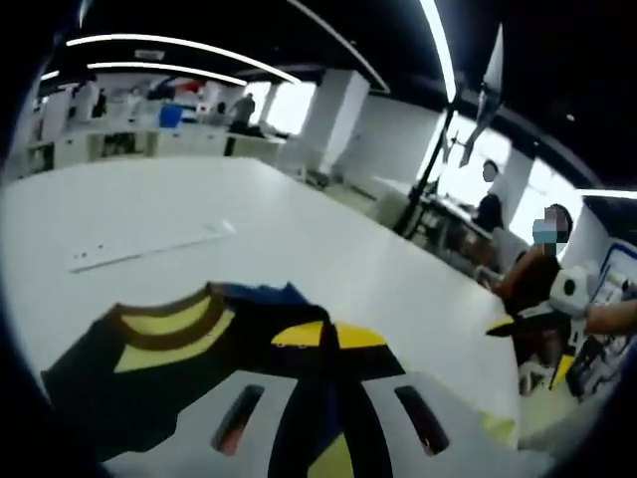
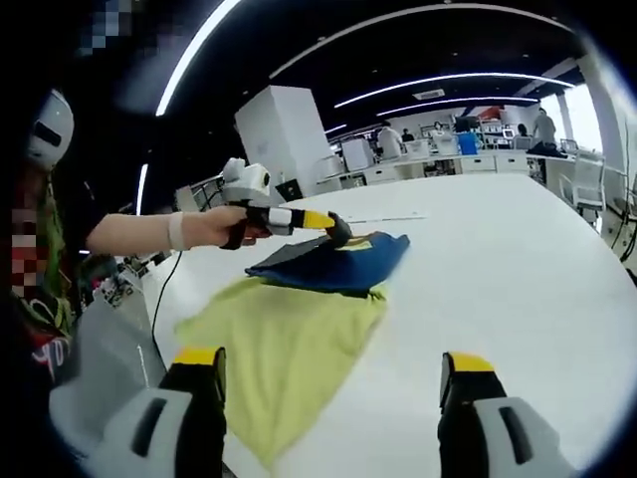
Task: Fold the garment on the visible template until the final outline fits inside the template.
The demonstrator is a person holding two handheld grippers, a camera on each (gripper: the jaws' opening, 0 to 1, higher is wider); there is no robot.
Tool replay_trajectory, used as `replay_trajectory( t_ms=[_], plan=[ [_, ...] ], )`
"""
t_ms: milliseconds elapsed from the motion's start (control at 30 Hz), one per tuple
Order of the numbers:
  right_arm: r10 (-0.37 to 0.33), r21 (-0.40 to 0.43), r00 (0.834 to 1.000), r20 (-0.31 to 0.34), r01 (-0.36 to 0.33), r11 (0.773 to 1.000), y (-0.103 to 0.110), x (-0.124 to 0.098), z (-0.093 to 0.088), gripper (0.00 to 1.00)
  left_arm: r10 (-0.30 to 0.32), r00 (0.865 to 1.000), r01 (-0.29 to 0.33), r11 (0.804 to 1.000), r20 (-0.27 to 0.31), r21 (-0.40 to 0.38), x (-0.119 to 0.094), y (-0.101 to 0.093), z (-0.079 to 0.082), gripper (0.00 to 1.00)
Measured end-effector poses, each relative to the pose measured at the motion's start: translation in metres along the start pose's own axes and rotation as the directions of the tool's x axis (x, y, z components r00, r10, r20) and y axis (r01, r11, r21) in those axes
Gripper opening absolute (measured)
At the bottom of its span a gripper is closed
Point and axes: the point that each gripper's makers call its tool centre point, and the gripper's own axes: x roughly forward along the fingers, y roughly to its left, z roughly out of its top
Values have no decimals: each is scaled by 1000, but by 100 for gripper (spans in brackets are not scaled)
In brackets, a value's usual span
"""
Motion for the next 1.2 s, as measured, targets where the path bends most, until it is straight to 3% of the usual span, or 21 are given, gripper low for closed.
replay_trajectory(
  t_ms=[200, 633, 967, 1100, 1133, 1200],
  plan=[
    [1, 9, 1000, -10, -1, 1000, -1, 2, -5, 89, -14, 999, 13, 1000, -49, -26, 15, 0, -23, 0],
    [-1, 27, 1000, -11, 1, 1000, 2, -1, -11, 89, -19, 996, 14, 998, -91, -55, 34, -5, -45, 0],
    [-2, 29, 1000, -15, 2, 1000, 1, -3, -12, 89, -25, 994, 22, 999, -108, -34, 44, -5, -54, 0],
    [-2, 32, 1000, -14, 3, 999, 1, -2, -11, 89, -33, 995, 30, 999, -97, -33, 44, -5, -52, 0],
    [-3, 30, 1000, -15, 3, 1000, 1, -2, -11, 89, -74, 995, 73, 997, -74, -11, 44, -12, -48, 0],
    [-3, 27, 1000, -19, 4, 1000, 1, -3, -12, 89, -58, 995, 57, 998, -83, -8, 41, -11, -48, 0]
  ],
)
